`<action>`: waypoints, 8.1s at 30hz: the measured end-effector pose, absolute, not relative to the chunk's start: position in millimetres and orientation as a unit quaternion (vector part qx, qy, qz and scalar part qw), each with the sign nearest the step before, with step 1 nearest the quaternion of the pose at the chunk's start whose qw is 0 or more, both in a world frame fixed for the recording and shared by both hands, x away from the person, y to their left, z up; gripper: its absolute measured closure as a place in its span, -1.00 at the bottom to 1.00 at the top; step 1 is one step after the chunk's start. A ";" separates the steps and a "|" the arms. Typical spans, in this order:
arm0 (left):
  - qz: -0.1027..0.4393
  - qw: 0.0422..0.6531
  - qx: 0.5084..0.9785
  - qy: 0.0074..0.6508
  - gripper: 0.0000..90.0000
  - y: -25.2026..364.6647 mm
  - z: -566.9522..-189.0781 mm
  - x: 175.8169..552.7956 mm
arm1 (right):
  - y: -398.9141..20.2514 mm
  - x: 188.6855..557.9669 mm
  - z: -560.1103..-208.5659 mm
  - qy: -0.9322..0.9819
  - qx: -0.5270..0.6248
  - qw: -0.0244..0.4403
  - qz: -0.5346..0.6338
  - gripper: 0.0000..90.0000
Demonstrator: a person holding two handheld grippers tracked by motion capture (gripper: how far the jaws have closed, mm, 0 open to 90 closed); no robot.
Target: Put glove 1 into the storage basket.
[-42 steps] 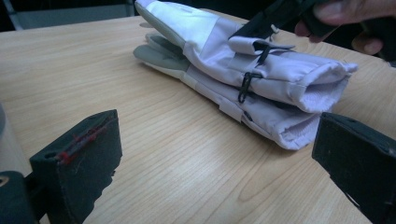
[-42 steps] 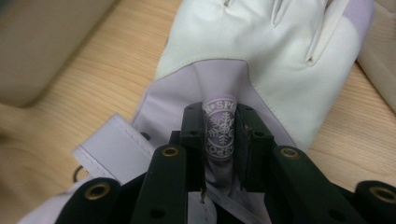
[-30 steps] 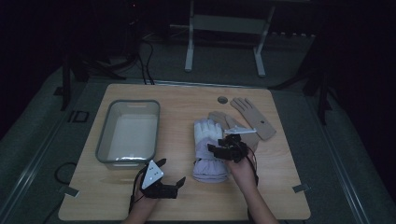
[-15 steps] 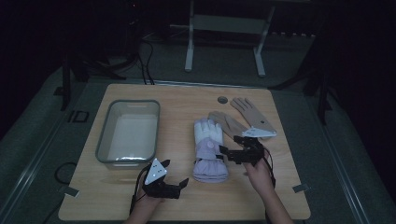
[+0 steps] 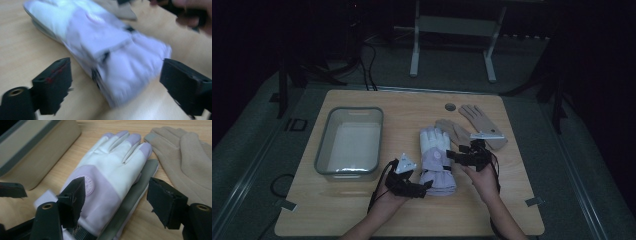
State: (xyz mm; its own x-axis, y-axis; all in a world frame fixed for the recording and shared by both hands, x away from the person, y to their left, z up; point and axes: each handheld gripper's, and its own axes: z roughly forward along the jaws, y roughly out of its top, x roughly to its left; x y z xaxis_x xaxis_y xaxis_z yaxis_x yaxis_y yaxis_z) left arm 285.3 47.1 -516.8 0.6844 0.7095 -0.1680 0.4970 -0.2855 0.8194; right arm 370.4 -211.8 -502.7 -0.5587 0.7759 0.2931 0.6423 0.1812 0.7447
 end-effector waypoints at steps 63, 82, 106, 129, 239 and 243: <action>0.038 0.421 0.822 0.381 0.59 60.1 -490.7 321.8 | -184.3 374.0 -468.9 0.789 0.430 0.084 0.430 0.80; 0.058 0.418 0.825 0.376 0.59 96.7 -450.1 340.7 | -152.0 392.8 -430.4 0.789 0.409 0.093 0.448 0.80; 0.100 0.388 0.812 0.424 0.59 209.7 -427.0 334.2 | -33.6 413.8 -415.6 0.809 0.360 0.069 0.460 0.80; 0.057 0.346 0.790 0.504 0.59 285.6 -472.8 332.1 | 65.6 426.9 -458.2 0.852 0.336 0.033 0.401 0.80; 0.082 0.448 0.818 0.351 -0.84 91.5 -508.2 300.5 | -151.6 383.9 -481.1 0.854 0.342 0.091 0.381 -0.67; 0.078 0.444 0.822 0.349 -0.92 86.5 -520.2 299.2 | -159.6 382.0 -490.5 0.855 0.343 0.084 0.380 -0.67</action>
